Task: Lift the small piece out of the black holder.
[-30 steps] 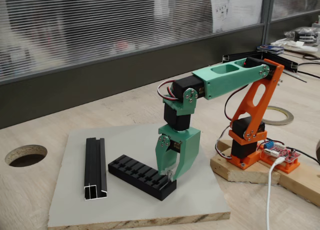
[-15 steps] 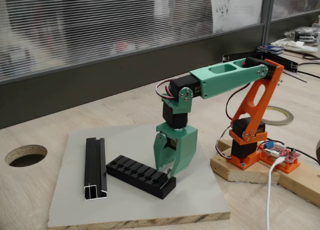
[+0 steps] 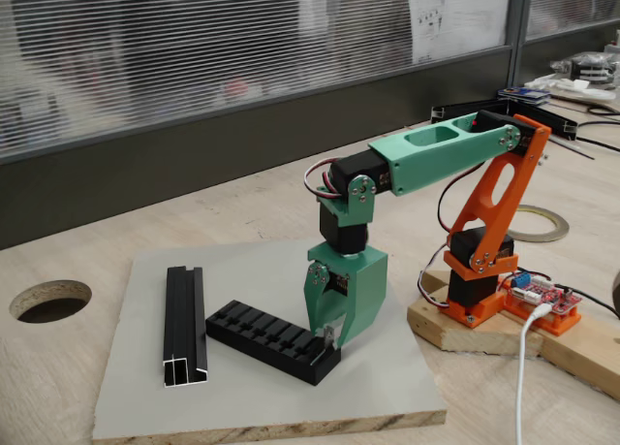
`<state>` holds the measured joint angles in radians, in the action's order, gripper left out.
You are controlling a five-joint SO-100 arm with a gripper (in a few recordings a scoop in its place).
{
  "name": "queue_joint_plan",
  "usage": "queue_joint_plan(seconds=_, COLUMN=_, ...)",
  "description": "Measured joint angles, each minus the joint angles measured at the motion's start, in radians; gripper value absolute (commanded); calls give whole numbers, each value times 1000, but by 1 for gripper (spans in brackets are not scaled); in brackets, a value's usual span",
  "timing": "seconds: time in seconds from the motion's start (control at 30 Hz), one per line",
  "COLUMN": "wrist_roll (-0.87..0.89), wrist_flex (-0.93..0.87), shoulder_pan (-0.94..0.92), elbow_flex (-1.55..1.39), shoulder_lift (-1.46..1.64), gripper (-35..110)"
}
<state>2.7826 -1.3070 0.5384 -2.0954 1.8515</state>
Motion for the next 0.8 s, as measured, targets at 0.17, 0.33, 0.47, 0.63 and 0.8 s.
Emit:
queue_joint_plan(seconds=0.17, wrist_roll=-6, wrist_flex=0, shoulder_pan=-2, elbow_flex=0, shoulder_lift=0, gripper=26)
queue_joint_plan(seconds=0.33, wrist_roll=-86, wrist_flex=0, shoulder_pan=-2, elbow_flex=0, shoulder_lift=0, gripper=26)
queue_joint_plan(seconds=0.47, wrist_roll=-101, wrist_flex=0, shoulder_pan=-2, elbow_flex=0, shoulder_lift=0, gripper=26)
queue_joint_plan(seconds=0.63, wrist_roll=-106, wrist_flex=6, shoulder_pan=-2, elbow_flex=0, shoulder_lift=0, gripper=26)
queue_joint_plan(seconds=0.8, wrist_roll=-106, wrist_flex=6, shoulder_pan=-5, elbow_flex=0, shoulder_lift=0, gripper=26)
